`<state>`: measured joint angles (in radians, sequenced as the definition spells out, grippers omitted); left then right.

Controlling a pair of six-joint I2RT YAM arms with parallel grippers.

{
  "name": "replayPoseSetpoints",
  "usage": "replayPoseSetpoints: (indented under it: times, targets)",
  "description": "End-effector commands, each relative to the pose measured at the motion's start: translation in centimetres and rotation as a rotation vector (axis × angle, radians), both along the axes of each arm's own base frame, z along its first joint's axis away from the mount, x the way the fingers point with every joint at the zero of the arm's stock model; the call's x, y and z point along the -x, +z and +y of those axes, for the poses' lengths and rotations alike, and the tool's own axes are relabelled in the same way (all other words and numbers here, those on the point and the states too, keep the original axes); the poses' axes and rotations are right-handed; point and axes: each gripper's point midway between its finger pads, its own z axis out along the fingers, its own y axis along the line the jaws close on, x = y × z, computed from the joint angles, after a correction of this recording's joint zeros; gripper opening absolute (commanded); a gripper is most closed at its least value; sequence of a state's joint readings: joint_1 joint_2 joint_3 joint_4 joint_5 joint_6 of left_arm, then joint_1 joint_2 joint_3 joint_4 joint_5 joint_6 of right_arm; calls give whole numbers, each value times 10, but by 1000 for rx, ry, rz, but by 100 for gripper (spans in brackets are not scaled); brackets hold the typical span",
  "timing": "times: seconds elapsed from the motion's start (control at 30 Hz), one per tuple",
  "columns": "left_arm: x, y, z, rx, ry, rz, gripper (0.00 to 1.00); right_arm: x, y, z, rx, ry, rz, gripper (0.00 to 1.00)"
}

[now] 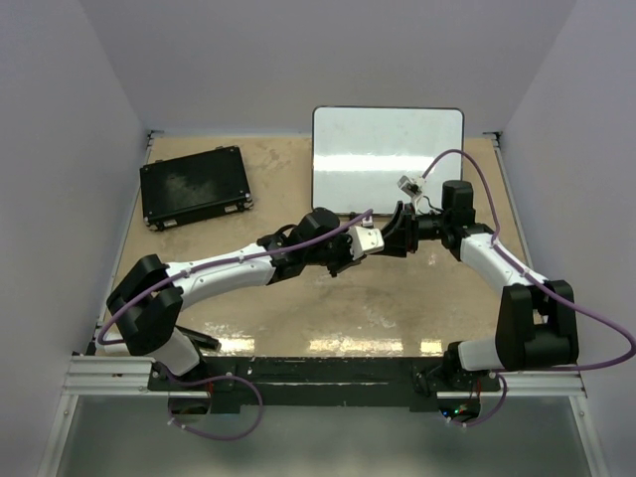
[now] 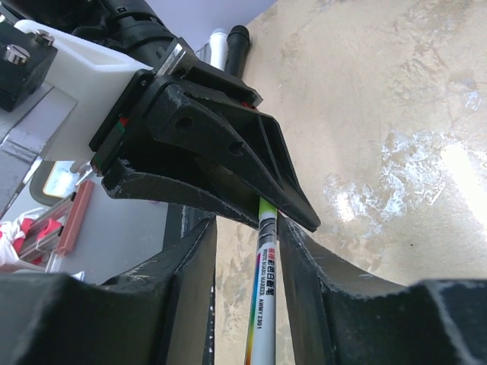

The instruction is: Write a sentence on the whiteboard

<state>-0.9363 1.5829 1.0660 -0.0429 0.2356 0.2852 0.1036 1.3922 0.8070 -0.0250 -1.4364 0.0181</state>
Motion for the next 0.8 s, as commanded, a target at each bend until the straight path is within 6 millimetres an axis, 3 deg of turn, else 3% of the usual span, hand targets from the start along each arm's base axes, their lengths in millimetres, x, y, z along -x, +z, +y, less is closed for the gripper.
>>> replayPoseSetpoints:
  times: [0.0,0.4,0.77]
  targets:
    - [-10,25,-8,48,-6,-57,0,3,4,0,-25,25,-12,39]
    - [-13,27,-6,45,7,-73,0,2,2,0,-25,25,-3,29]
    - [-15,31,-4,47,11,-83,0,0,-1,0,-18,16,5,29]
